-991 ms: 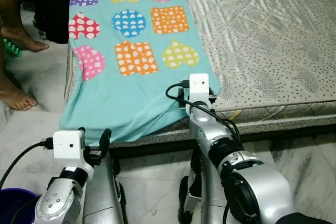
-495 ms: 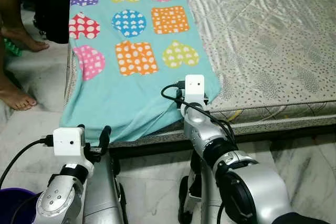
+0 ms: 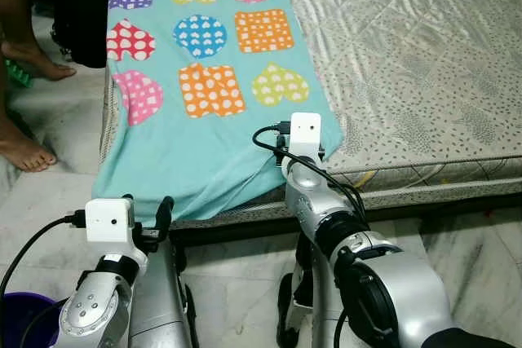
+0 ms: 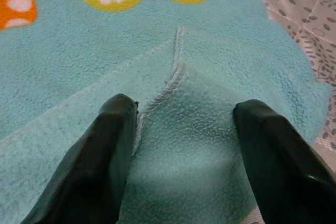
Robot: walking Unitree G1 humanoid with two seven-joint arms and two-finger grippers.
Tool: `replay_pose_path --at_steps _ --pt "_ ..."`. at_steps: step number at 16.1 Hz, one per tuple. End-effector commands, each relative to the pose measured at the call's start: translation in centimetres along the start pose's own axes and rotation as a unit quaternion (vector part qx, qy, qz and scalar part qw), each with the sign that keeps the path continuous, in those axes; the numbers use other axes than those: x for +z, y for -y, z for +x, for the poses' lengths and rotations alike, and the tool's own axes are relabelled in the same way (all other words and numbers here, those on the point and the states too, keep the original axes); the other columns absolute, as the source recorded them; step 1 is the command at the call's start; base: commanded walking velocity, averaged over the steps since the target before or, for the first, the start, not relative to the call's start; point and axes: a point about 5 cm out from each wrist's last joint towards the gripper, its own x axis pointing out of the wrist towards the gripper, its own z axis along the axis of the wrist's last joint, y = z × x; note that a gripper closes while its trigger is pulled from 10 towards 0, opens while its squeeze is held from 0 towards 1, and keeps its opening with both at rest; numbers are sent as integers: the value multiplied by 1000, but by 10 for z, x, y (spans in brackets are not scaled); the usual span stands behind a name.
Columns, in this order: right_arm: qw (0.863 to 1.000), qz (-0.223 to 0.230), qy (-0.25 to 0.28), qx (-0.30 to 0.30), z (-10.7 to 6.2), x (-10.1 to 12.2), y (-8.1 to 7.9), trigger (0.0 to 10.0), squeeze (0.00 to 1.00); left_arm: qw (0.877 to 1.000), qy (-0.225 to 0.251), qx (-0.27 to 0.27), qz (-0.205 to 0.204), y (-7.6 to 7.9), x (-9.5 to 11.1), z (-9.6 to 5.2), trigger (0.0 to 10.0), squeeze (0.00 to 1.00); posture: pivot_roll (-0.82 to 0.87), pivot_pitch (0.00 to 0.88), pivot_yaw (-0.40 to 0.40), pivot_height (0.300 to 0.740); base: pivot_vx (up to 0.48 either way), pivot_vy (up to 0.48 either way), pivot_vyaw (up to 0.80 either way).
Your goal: Clean up the room
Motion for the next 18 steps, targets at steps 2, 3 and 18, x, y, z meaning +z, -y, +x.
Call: replay_pose_path --at_steps 2,3,18 --pt "1000 -5 -14 -3 -2 -8 -1 0 0 1000 -18 5 0 0 -7 -4 10000 0 129 301 -82 540 0 0 0" --pt "1000 -7 -15 -2 -2 -9 -2 2118 0 1000 -18 4 0 0 -7 -3 10000 0 129 301 -82 540 0 0 0" --pt "997 -47 -42 50 -15 -40 -18 0 0 1000 -22 4 5 -1 -9 4 10000 0 123 284 -76 540 0 0 0"
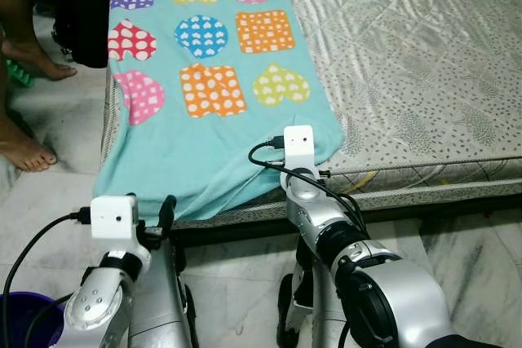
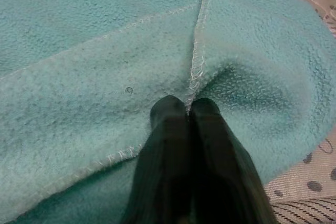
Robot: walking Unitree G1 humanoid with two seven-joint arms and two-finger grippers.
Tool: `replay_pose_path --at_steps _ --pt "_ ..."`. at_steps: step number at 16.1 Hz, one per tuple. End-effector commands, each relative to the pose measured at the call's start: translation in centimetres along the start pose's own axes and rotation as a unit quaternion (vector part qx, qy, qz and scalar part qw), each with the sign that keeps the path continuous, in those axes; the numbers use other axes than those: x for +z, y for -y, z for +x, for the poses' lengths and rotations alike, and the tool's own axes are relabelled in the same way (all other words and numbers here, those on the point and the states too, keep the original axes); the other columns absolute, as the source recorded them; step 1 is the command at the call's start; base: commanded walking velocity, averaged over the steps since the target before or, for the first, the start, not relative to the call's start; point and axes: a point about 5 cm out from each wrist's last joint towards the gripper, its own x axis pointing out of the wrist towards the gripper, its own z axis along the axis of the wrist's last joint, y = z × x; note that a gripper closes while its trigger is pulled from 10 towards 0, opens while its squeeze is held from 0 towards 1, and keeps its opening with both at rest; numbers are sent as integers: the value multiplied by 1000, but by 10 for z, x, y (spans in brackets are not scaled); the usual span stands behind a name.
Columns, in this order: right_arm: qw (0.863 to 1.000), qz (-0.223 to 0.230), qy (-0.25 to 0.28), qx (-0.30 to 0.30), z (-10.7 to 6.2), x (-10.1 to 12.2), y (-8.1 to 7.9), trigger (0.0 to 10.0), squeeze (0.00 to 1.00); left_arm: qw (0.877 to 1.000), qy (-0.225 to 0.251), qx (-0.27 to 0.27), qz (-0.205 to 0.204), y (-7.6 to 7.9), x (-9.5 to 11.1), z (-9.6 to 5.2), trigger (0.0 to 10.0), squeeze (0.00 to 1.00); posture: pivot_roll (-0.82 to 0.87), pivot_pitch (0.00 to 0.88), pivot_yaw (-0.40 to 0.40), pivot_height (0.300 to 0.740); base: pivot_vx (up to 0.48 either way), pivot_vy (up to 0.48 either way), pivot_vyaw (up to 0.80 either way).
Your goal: Clean up the room
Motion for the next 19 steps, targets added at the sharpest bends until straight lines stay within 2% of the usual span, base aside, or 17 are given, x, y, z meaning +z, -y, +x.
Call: replay_pose_path --at_steps 1,5,9,14,16,19 --pt "999 9 -26 26 -9 -17 -19 0 0 1000 -18 9 2 -3 -8 -3 10000 0 124 284 -76 540 0 0 0" --pt "998 39 -15 42 -5 -7 -15 0 0 1000 -17 12 1 -4 -9 -1 10000 0 115 284 -76 540 0 0 0" --pt "996 56 19 65 3 4 9 0 0 1000 -18 13 -8 -3 -10 2 10000 0 84 282 -75 540 0 0 0" --pt "995 38 47 85 0 -9 48 0 0 1000 -20 14 -17 -3 -12 3 10000 0 61 288 -65 540 0 0 0" --pt "994 35 51 96 -3 -14 55 0 0 1000 -20 14 -17 -4 -12 3 10000 0 58 289 -62 540 0 0 0" --pt "990 33 45 128 -19 -26 68 0 0 999 -22 15 -17 -5 -13 2 10000 0 50 291 -58 540 0 0 0"
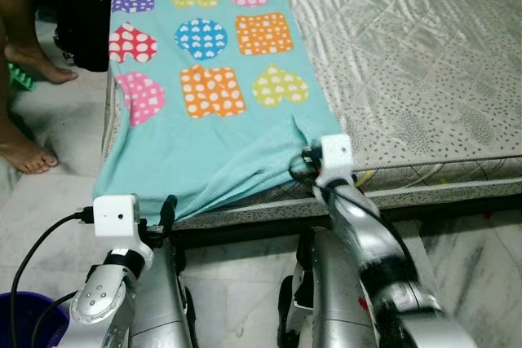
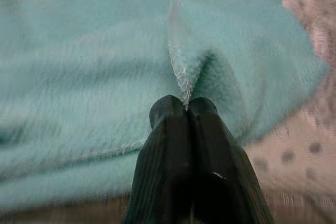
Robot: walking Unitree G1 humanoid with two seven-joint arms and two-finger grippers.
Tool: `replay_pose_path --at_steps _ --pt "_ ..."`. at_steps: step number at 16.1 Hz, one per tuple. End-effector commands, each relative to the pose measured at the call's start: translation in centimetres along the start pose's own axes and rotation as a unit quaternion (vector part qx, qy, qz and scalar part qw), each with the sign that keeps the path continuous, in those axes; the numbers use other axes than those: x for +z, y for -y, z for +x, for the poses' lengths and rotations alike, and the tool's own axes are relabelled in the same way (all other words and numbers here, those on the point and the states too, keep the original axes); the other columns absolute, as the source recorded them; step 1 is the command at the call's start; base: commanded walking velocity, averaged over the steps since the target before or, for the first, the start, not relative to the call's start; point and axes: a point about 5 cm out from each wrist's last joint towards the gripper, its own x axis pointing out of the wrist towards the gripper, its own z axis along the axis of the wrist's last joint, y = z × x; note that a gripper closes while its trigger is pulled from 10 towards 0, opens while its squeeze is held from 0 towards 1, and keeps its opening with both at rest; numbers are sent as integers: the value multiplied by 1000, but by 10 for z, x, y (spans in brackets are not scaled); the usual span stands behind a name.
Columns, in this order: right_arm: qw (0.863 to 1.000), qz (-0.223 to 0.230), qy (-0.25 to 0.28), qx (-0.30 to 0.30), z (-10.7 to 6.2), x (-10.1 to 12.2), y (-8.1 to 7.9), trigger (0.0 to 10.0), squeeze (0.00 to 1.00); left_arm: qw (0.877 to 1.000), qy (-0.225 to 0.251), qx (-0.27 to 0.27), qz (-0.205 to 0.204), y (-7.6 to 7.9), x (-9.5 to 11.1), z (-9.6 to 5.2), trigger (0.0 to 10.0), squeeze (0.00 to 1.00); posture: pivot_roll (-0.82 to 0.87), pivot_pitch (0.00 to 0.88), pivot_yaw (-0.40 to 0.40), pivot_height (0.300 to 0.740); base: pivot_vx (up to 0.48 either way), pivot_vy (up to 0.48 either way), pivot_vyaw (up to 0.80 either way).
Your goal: Clean up the room
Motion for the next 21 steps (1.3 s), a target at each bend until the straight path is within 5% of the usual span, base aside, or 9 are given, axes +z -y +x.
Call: replay_pose_path --at_steps 1,6,9,13,14,16,17,18,21 --pt "1000 7 -20 18 -11 -7 1 0 0 1000 -13 6 1 -3 -6 -3 10000 0 46 291 -57 540 0 0 0" --pt "998 -8 -56 16 -54 -23 16 0 0 1000 -15 5 6 -5 -7 -2 10000 0 32 287 -48 540 0 0 0" --pt "996 -16 -84 -15 -68 -26 33 0 0 1000 -16 4 9 -7 -7 0 10000 0 25 282 -41 540 0 0 0" --pt "991 -21 -130 -17 -79 -36 35 0 0 1000 -17 1 13 -9 -7 3 10000 0 23 271 -38 540 0 0 0" --pt "989 -21 -143 -12 -81 -39 33 10000 0 1000 -17 1 15 -9 -8 3 10000 0 23 266 -37 540 0 0 0" --pt "988 -24 -153 -10 -82 -41 31 10000 0 1000 -18 0 17 -9 -8 4 10000 0 23 265 -36 540 0 0 0" --pt "987 -25 -155 -15 -82 -41 32 10000 690 1000 -19 0 17 -9 -9 5 10000 0 23 258 -36 540 0 0 0" --pt "987 -25 -155 -19 -82 -41 32 10000 1000 1000 -19 -1 18 -9 -9 5 10000 0 23 258 -36 540 0 0 0" --pt "986 -42 -155 -43 -82 -39 37 10000 1000 1000 -22 -2 19 -9 -11 6 10000 0 23 253 -36 540 0 0 0"
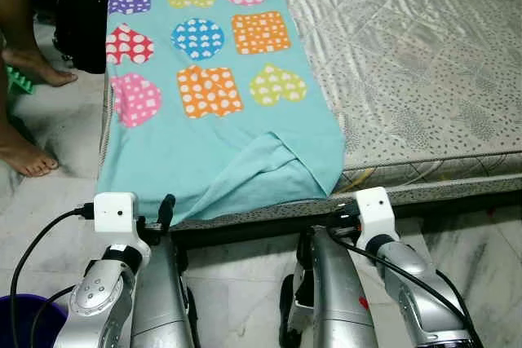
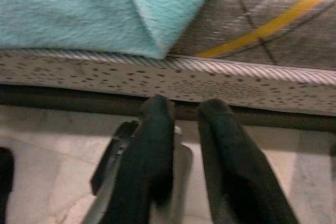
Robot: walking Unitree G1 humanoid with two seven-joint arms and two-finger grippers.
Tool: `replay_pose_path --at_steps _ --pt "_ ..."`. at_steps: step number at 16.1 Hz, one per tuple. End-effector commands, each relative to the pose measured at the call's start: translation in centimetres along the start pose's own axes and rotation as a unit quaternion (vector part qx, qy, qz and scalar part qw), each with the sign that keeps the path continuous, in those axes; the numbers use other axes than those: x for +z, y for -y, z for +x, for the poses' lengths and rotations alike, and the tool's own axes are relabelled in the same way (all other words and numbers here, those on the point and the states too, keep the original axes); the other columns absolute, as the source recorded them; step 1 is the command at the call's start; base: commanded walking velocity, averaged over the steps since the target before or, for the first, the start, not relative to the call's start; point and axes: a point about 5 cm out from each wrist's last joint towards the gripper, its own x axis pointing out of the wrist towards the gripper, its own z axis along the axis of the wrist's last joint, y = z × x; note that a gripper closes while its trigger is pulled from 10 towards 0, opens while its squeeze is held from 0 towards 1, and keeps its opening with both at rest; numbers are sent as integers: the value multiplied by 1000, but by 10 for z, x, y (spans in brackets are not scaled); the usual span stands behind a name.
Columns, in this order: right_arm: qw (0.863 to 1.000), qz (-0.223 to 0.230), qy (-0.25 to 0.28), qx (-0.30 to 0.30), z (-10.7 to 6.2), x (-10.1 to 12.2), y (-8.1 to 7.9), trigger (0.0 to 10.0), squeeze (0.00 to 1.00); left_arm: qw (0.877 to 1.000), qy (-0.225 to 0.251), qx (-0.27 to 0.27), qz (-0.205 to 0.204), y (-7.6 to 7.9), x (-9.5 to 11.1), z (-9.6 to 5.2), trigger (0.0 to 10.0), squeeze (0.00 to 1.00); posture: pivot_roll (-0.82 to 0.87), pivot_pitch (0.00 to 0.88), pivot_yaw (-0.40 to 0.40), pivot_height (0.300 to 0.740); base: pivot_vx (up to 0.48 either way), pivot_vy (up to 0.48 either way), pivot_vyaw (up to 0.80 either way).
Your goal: Clean up the room
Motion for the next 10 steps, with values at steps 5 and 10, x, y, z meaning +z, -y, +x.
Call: replay_pose_path --at_steps 5,10 --pt "988 43 133 68 -7 47 -23 10000 1000 1000 -17 4 7 -4 -9 0 10000 0 20 251 -31 540 0 0 0" --pt "975 60 136 168 -1 54 -84 10000 1000 1000 -12 -1 6 -4 -6 0 10000 0 23 260 -22 540 0 0 0"
